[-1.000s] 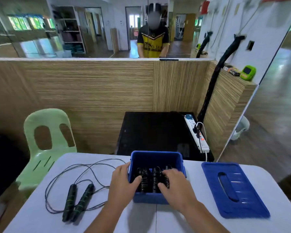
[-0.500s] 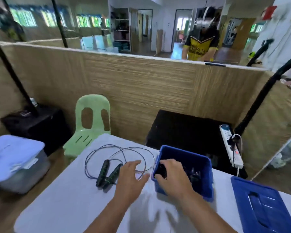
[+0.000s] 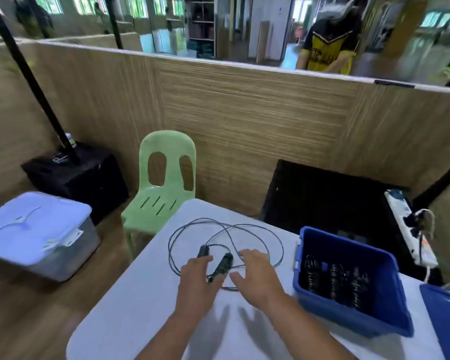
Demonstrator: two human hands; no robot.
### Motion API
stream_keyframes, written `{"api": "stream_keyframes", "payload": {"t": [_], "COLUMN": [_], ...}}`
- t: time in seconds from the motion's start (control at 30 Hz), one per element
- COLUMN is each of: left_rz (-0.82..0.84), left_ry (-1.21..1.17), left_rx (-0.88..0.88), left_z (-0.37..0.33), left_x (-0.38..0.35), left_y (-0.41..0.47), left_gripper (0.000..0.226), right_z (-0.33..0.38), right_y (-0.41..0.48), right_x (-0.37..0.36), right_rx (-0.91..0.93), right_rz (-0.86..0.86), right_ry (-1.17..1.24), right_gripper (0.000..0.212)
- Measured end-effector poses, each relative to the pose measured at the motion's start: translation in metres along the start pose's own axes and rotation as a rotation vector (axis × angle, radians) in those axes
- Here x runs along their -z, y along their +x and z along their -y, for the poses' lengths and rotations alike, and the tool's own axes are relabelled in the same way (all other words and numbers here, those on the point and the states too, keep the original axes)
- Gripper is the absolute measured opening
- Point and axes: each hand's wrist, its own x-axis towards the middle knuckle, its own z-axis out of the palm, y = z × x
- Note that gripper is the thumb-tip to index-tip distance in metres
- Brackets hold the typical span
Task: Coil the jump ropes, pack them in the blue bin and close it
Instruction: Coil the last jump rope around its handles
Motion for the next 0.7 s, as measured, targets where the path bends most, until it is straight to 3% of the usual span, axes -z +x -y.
{"api": "stream_keyframes", "payload": {"t": [0.27,0.7], "left_rz": [0.057,0.149], "left_ry": [0.078,0.171], "left_rx": [0.106,0.230], "left_z": [0.033,0.054], "left_x": [-0.005,-0.019], "left_y": [0.037,0.063], "left_gripper": [0.039,0.047], "right_z": [0.019,0.024], "right_y": [0.051,0.084], "right_x": [-0.043,-0.081], "right_rx": [-0.203,-0.434], "right_rz": [0.081,0.092], "right_ry": [-0.021,-0.079], "right_gripper": [0.042,0.049]}}
